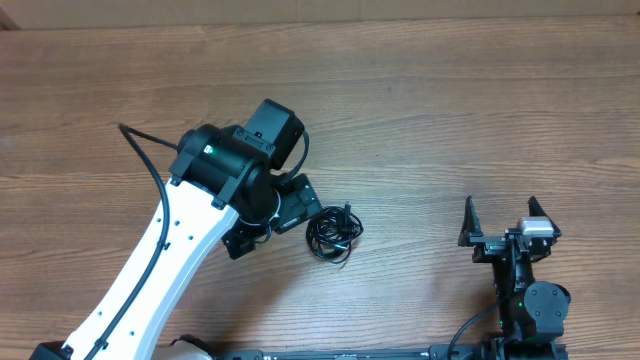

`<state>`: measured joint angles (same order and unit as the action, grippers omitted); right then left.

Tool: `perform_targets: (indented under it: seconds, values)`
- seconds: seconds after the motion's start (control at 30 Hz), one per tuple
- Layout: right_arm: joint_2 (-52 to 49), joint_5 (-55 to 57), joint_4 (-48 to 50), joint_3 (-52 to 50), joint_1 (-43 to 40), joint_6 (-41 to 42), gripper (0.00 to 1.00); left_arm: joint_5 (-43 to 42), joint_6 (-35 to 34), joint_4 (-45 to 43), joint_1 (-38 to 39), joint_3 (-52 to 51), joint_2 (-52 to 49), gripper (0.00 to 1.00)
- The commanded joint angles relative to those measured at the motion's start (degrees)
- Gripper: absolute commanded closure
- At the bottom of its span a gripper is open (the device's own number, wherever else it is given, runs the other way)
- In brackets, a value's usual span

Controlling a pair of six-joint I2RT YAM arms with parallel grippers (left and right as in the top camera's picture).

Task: Untangle cables
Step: 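Close the left gripper on a strand of the black cable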

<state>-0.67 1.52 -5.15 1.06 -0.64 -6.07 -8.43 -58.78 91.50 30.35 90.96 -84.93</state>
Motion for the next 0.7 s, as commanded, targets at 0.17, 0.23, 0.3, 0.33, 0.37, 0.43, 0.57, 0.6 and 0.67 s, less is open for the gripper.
perform_targets:
  seconds: [0.17,0.23,0.3,0.33,0.37,0.43,0.57,0.6,0.67]
  values:
    - [0.5,0.3,0.4,-0.6,0.3,-0.2,0.0,2.4,-8.3,-4.2,0.7,-6.5,-1.9,0.0]
    - [0.5,0.3,0.4,-0.6,0.3,-0.2,0.0,0.3,-8.3,-7.3,0.9,-9.7,-1.9,0.0]
    - [0.5,0.3,0.4,-0.6,0.3,-0.2,0.0,-2.3,-8.6,-10.6,0.9,-12.8,-1.9,0.0]
    - [0.5,0.3,0.4,-0.6,0.3,-0.2,0.0,-3.1,-9.0,-12.0,0.9,-14.0,-2.0,0.0]
    - [0.5,0.3,0.4,-0.6,0.3,-0.2,0.0,-4.0,-9.6,-13.7,0.9,-15.5,-2.0,0.0]
    - [0.5,0.3,0.4,-0.6,0.3,-0.2,0.0,-6.6,-10.9,-16.9,0.9,-18.3,-2.0,0.0]
    - [0.5,0.3,0.4,-0.6,0.3,-0.2,0.0,-10.0,-12.4,-22.2,0.9,-23.6,-2.0,0.0]
    - [0.5,0.3,0.4,-0.6,0.3,-0.2,0.0,-10.6,-12.4,-23.3,0.9,-24.8,-2.0,0.02]
    - [0.5,0.3,0.4,-0.6,0.3,-0.2,0.0,-11.8,-12.4,-25.2,0.9,-26.5,-2.0,0.03]
